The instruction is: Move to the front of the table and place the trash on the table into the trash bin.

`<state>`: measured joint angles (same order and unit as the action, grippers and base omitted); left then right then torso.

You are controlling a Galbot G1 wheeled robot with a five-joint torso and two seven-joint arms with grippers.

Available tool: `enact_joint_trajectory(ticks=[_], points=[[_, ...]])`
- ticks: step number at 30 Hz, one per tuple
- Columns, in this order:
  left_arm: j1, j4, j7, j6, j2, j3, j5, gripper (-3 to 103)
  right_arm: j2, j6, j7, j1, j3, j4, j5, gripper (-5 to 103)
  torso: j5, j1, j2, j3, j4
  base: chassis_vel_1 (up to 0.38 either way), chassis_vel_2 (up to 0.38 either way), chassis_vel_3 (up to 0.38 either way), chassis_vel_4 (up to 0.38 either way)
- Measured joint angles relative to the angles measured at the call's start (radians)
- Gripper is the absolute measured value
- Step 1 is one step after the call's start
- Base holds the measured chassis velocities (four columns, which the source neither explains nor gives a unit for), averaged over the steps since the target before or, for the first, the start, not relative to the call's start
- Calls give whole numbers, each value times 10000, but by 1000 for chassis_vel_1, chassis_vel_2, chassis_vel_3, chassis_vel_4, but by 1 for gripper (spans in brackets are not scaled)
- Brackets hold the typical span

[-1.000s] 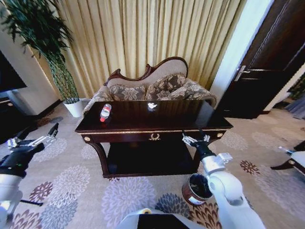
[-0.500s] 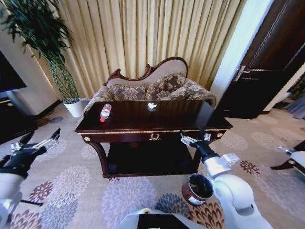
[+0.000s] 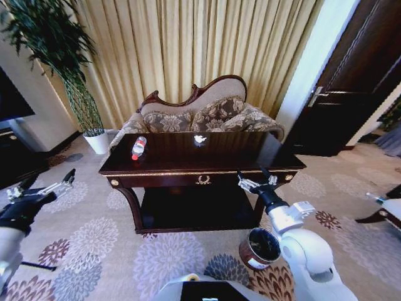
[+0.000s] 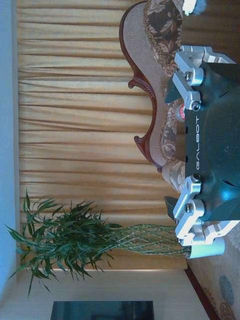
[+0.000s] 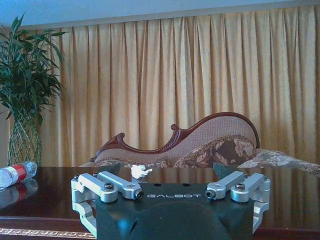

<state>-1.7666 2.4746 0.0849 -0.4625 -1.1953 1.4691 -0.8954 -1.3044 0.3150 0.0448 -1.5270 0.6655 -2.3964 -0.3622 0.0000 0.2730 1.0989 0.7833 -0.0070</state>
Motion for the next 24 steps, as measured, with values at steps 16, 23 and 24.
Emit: enact_joint_trajectory(ticks=[16,23,24], points=[[-86,68,199,160,-96,137,-70,100,40,-75,71,-53,19,1,-68,100,0,0,0,0,0,-46,43,44,-37],[-122,109,242,181,-173,133,-69,100,113,-79,76,-21,28,58,-145,100,0,1,-2,0,0,-99,98,91,-86],[-123,113,245,183,-175,122,-66,100,123,-81,79,-14,34,73,-147,100,0,1,-2,0,0,-111,94,99,-96]])
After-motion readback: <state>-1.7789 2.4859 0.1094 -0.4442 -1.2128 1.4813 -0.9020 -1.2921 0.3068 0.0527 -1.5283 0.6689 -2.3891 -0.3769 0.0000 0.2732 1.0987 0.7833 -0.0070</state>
